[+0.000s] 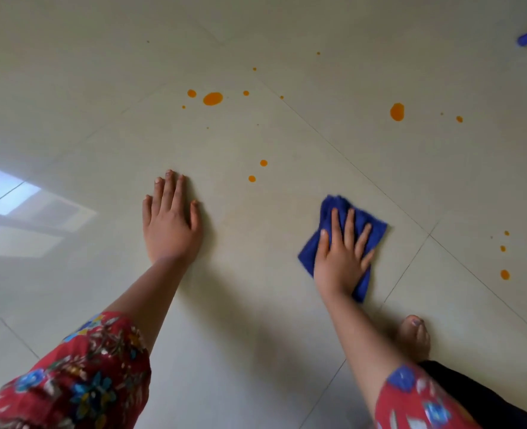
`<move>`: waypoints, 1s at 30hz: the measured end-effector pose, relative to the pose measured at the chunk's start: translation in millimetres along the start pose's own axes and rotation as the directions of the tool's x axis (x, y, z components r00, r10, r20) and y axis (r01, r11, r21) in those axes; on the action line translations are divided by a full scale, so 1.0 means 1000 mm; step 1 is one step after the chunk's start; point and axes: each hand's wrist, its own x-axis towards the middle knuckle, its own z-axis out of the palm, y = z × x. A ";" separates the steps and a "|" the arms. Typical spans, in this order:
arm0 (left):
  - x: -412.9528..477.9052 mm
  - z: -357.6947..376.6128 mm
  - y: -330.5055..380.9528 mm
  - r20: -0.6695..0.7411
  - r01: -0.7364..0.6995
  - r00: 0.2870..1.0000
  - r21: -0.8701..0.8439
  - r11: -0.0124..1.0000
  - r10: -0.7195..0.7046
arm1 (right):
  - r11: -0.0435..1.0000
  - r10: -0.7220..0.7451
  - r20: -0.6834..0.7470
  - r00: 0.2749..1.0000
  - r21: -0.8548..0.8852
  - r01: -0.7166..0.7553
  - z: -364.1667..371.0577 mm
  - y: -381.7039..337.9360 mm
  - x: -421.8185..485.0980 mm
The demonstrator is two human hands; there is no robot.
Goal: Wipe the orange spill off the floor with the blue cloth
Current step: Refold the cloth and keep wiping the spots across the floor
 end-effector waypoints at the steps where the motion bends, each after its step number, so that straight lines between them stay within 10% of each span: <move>1: 0.000 0.001 0.001 0.003 0.002 1.000 0.001 1.000 -0.002 | 0.999 0.023 0.021 1.000 0.022 -0.024 0.003 -0.015 0.017; 7: 0.001 0.000 0.001 0.000 0.001 1.000 0.004 1.000 -0.001 | 0.802 -0.581 0.190 0.792 -0.037 0.597 -0.001 -0.009 -0.030; 11: 0.001 0.000 0.002 -0.003 0.009 1.000 0.011 1.000 -0.009 | 0.984 -0.131 0.107 0.986 -0.111 0.143 -0.015 0.045 -0.013; 14: 0.002 0.001 0.003 -0.014 0.007 1.000 0.025 1.000 -0.007 | 0.996 0.075 0.064 0.995 -0.060 -0.071 -0.009 0.015 0.058; 18: 0.001 0.001 0.004 -0.013 0.005 1.000 0.031 1.000 -0.005 | 0.959 -0.262 0.151 0.953 -0.069 0.275 0.010 -0.068 0.078; 22: 0.002 -0.001 0.004 -0.012 0.011 1.000 0.025 1.000 -0.011 | 0.737 -0.647 0.240 0.724 -0.047 0.674 0.005 -0.052 -0.018; 30: 0.002 0.000 0.005 -0.005 0.016 1.000 0.035 0.999 -0.016 | 0.929 -0.339 0.140 0.930 -0.108 0.354 0.007 -0.051 0.013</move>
